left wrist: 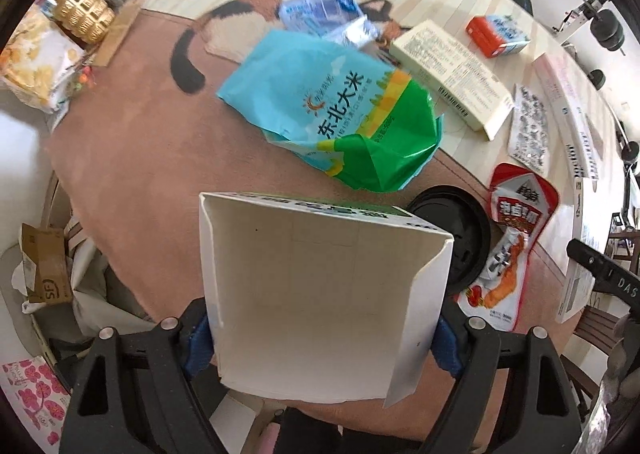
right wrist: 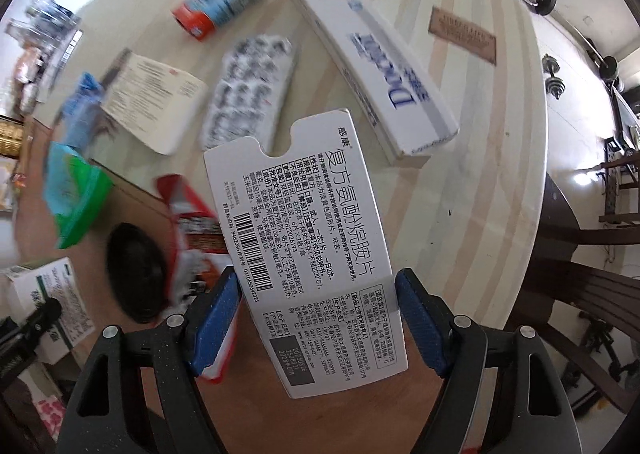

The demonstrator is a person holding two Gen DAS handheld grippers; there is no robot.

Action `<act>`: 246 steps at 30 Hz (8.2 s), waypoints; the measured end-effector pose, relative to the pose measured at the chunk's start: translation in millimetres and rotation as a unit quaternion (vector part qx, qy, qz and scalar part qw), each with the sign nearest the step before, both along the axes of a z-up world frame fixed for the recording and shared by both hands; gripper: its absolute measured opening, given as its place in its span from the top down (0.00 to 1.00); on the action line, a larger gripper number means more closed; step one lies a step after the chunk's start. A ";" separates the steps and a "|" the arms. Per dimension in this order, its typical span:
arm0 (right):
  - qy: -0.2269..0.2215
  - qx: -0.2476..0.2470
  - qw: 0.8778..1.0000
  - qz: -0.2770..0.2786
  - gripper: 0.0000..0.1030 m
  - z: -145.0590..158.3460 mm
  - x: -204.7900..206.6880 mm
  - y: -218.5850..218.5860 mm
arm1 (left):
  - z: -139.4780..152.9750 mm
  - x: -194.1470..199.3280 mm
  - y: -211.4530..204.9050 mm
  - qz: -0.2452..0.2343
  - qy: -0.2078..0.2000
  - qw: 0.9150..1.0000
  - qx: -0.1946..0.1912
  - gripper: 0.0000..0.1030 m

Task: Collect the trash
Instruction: 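Carry the white box and leaflet card down toward the wastebasket, then open both tools to drop the box and card into the wastebasket, then move both tools back over the table toward the lid and wrapper, then grasp the black round lid with left tool while right tool grasps the red wrapper, then carry the black lid and red wrapper down to the wastebasket, then open both tools to drop the lid and wrapper into the wastebasket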

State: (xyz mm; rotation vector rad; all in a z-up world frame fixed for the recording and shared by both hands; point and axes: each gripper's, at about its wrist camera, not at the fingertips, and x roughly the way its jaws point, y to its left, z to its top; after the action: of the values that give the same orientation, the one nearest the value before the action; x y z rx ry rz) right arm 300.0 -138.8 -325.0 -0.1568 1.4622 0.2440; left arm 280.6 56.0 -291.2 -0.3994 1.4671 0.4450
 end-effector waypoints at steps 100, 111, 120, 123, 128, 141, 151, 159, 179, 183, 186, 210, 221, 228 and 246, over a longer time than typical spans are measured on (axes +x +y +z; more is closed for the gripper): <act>0.010 0.074 0.944 0.322 0.00 49.4 -421.7 238.2 | -13.1 -456.5 72.5 0.291 -0.064 0.955 0.014 0.05; -0.031 0.114 0.983 0.143 0.00 116.5 -266.8 164.3 | 52.8 -295.8 67.4 0.167 -0.101 0.978 0.079 0.00; -0.007 0.044 0.998 -0.051 0.00 45.2 -78.2 71.7 | 22.4 -135.8 34.2 0.107 -0.056 0.989 0.085 0.00; 0.011 0.034 0.997 -0.073 0.00 9.5 -40.8 67.5 | 2.8 -96.8 28.7 0.097 -0.029 0.992 0.080 0.00; 0.023 0.032 0.997 -0.062 0.16 -29.7 -2.8 78.1 | -23.6 -54.4 26.9 0.091 0.006 0.994 0.062 0.00; -0.026 0.053 0.998 0.006 1.00 6.2 9.0 57.5 | -56.1 21.4 -22.5 0.005 0.018 1.000 -0.003 0.00; 0.004 0.044 0.997 -0.066 0.97 -4.6 22.0 -53.5 | -74.8 72.5 -42.8 -0.022 0.022 0.999 -0.040 0.00; -0.002 0.095 0.985 -0.142 0.84 -8.0 23.0 -107.4 | -95.2 109.0 -33.6 -0.009 0.035 0.998 -0.053 0.00; -0.067 0.101 0.989 -0.084 0.99 20.2 17.6 -57.8 | -79.0 74.5 -50.5 -0.010 -0.013 0.999 -0.034 0.18; -0.074 0.106 0.989 -0.071 0.99 31.0 16.7 -53.2 | -57.0 48.2 -55.5 -0.010 -0.031 0.999 -0.022 0.18; -0.079 0.110 0.989 -0.063 0.99 40.0 13.1 -50.4 | -37.9 32.5 -57.0 -0.005 -0.049 0.999 -0.012 0.18; -0.099 0.167 0.975 0.106 0.99 101.7 -162.9 97.5 | 40.3 -171.9 36.9 0.103 -0.143 0.984 0.041 0.18; -0.018 0.102 0.963 0.247 1.00 -40.1 -333.6 216.4 | -76.5 -341.5 112.6 0.233 -0.084 0.969 -0.015 0.18; 0.021 0.038 0.952 0.302 1.00 -194.2 -384.5 262.5 | -222.8 -400.0 148.0 0.303 -0.044 0.948 -0.090 0.16; 0.052 -0.070 0.914 0.397 0.05 -410.4 -408.5 299.6 | -404.4 -433.8 157.5 0.332 0.024 0.939 -0.086 0.05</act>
State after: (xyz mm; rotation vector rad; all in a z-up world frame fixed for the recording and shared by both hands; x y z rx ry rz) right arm -108.5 160.8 -735.4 -0.8729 1.4585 0.8155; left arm -153.2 213.5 -695.6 -1.0438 1.3967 0.8686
